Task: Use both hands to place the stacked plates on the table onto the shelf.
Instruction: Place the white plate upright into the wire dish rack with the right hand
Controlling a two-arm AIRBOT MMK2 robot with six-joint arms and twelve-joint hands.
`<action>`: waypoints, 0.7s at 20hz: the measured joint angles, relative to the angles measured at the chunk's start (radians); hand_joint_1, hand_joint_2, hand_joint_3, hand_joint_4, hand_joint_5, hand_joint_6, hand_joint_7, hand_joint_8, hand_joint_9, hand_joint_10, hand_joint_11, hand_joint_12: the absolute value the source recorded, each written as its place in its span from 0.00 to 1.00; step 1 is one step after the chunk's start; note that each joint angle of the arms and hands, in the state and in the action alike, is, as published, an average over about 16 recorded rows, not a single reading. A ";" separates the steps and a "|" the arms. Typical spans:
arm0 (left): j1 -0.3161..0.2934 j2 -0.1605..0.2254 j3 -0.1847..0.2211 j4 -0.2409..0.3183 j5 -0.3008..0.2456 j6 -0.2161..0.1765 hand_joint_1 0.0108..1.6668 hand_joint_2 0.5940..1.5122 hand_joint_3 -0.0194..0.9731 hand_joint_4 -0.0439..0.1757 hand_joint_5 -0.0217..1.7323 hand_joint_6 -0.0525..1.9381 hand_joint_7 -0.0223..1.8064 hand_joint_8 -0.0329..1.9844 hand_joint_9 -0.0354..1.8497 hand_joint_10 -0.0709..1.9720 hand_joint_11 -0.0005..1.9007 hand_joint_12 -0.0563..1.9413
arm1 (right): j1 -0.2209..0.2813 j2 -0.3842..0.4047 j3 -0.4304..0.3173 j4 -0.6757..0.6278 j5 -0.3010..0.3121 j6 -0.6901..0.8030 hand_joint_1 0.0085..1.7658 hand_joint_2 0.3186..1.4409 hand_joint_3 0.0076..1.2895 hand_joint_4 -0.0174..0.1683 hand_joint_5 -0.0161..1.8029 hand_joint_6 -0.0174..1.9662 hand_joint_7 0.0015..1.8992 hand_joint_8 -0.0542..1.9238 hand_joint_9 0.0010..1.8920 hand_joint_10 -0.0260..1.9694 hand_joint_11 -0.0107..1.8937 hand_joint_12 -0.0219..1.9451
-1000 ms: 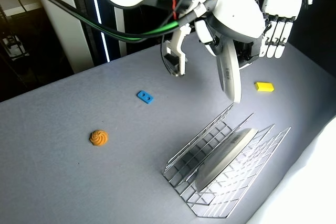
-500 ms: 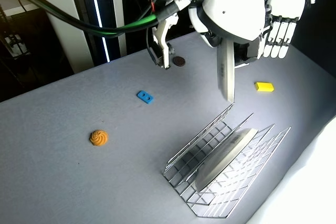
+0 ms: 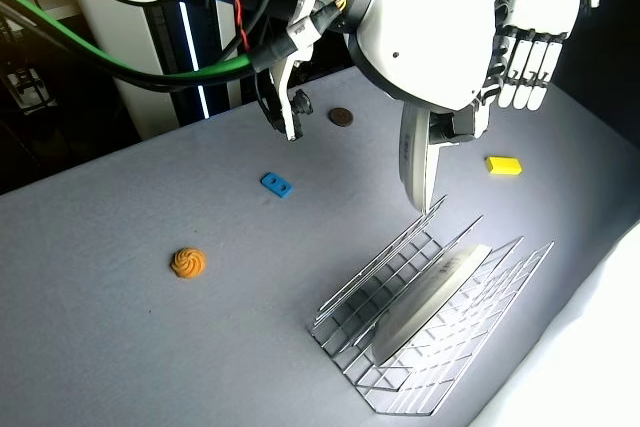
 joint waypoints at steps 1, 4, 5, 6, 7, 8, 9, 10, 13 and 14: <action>-0.002 0.000 -0.001 0.003 -0.002 -0.002 0.00 0.57 0.04 0.20 0.06 0.03 0.05 0.02 0.03 0.04 0.01 0.03 | -0.003 0.005 0.003 0.017 0.010 0.000 0.77 0.59 0.01 0.05 0.57 0.40 0.61 0.33 0.55 0.52 0.44 0.56; -0.006 0.000 -0.004 0.011 -0.010 -0.007 0.00 0.56 0.04 0.20 0.06 0.03 0.05 0.02 0.03 0.04 0.01 0.03 | -0.013 0.019 0.012 0.066 0.043 0.000 0.77 0.59 0.01 0.05 0.57 0.39 0.62 0.31 0.56 0.51 0.44 0.56; -0.008 0.000 -0.005 0.014 -0.013 -0.009 0.00 0.57 0.04 0.20 0.06 0.03 0.05 0.02 0.03 0.04 0.01 0.03 | -0.017 0.022 0.016 0.082 0.054 0.000 0.77 0.59 0.01 0.05 0.57 0.38 0.62 0.31 0.56 0.51 0.44 0.56; -0.009 -0.001 -0.006 0.017 -0.017 -0.011 0.00 0.57 0.04 0.20 0.06 0.03 0.05 0.02 0.03 0.04 0.01 0.03 | -0.022 0.026 0.020 0.098 0.064 0.000 0.77 0.59 0.01 0.05 0.57 0.38 0.62 0.30 0.56 0.51 0.45 0.56; -0.010 -0.001 -0.007 0.019 -0.020 -0.013 0.00 0.57 0.04 0.20 0.06 0.03 0.05 0.02 0.03 0.04 0.01 0.03 | -0.026 0.029 0.024 0.112 0.074 -0.001 0.77 0.59 0.01 0.05 0.57 0.37 0.62 0.30 0.56 0.50 0.45 0.56; -0.010 -0.001 -0.007 0.020 -0.023 -0.014 0.00 0.57 0.04 0.20 0.06 0.03 0.06 0.02 0.04 0.04 0.01 0.03 | -0.030 0.033 0.028 0.125 0.084 -0.001 0.77 0.59 0.01 0.05 0.57 0.37 0.62 0.30 0.56 0.50 0.45 0.55; -0.011 -0.001 -0.007 0.021 -0.025 -0.015 0.00 0.57 0.04 0.20 0.06 0.03 0.06 0.02 0.04 0.04 0.01 0.03 | -0.034 0.036 0.032 0.138 0.093 -0.001 0.78 0.59 0.01 0.05 0.57 0.37 0.62 0.30 0.57 0.50 0.45 0.55; -0.011 -0.001 -0.007 0.022 -0.028 -0.016 0.00 0.57 0.04 0.20 0.06 0.03 0.06 0.02 0.04 0.04 0.01 0.03 | -0.038 0.038 0.036 0.148 0.101 -0.001 0.78 0.59 0.01 0.05 0.57 0.36 0.62 0.30 0.57 0.51 0.45 0.56; -0.012 -0.001 -0.008 0.025 -0.036 -0.020 0.00 0.57 0.04 0.20 0.07 0.03 0.07 0.02 0.05 0.04 0.01 0.03 | -0.050 0.044 0.049 0.173 0.118 -0.001 0.78 0.59 0.01 0.05 0.57 0.36 0.62 0.31 0.56 0.51 0.44 0.56; -0.013 -0.001 -0.009 0.026 -0.038 -0.021 0.00 0.57 0.04 0.20 0.07 0.03 0.07 0.02 0.05 0.04 0.01 0.03 | -0.054 0.045 0.053 0.180 0.121 -0.001 0.78 0.59 0.01 0.05 0.57 0.36 0.62 0.32 0.56 0.51 0.44 0.56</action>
